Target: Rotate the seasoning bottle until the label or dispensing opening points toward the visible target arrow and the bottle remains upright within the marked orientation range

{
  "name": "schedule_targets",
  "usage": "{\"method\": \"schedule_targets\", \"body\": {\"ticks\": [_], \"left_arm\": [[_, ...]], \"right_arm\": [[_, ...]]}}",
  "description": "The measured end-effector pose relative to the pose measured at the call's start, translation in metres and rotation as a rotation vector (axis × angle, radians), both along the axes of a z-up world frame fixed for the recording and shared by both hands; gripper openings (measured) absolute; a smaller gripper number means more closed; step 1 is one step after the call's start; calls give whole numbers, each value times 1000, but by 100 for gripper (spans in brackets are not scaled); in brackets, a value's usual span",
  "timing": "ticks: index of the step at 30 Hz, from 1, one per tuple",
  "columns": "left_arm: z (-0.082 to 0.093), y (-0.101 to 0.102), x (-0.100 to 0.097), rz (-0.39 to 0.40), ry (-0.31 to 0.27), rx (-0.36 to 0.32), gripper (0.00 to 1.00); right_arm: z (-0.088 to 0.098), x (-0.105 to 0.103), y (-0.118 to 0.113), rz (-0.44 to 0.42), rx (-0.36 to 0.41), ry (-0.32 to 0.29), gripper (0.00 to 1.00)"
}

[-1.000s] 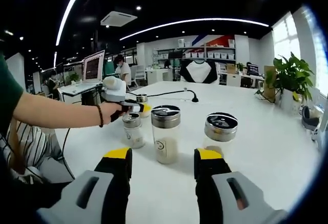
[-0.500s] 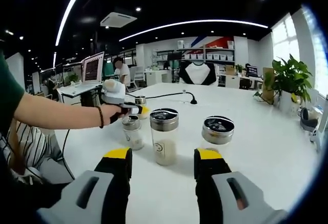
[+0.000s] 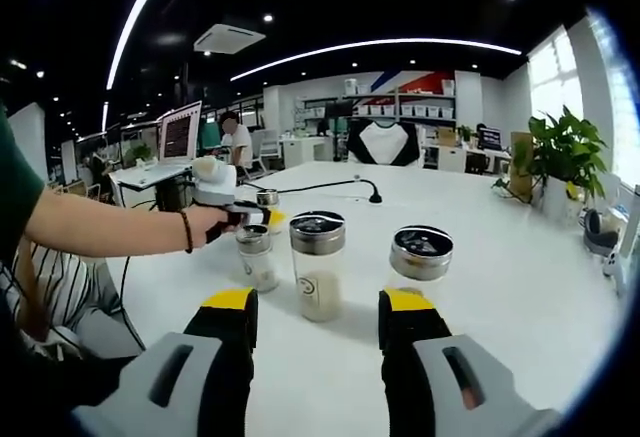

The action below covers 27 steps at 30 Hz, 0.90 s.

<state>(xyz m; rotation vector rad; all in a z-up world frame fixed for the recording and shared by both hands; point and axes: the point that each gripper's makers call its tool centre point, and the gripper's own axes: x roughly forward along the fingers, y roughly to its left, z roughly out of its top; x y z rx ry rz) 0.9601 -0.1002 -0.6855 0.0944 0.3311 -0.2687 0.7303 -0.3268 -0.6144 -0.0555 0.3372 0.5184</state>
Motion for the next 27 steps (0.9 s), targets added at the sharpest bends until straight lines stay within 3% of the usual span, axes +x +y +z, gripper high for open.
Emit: {"method": "schedule_targets", "body": {"ticks": [27], "left_arm": [[2, -4, -38, -37, -27, 45, 35]], "right_arm": [[-2, -3, 0, 1, 2, 16, 49]]}}
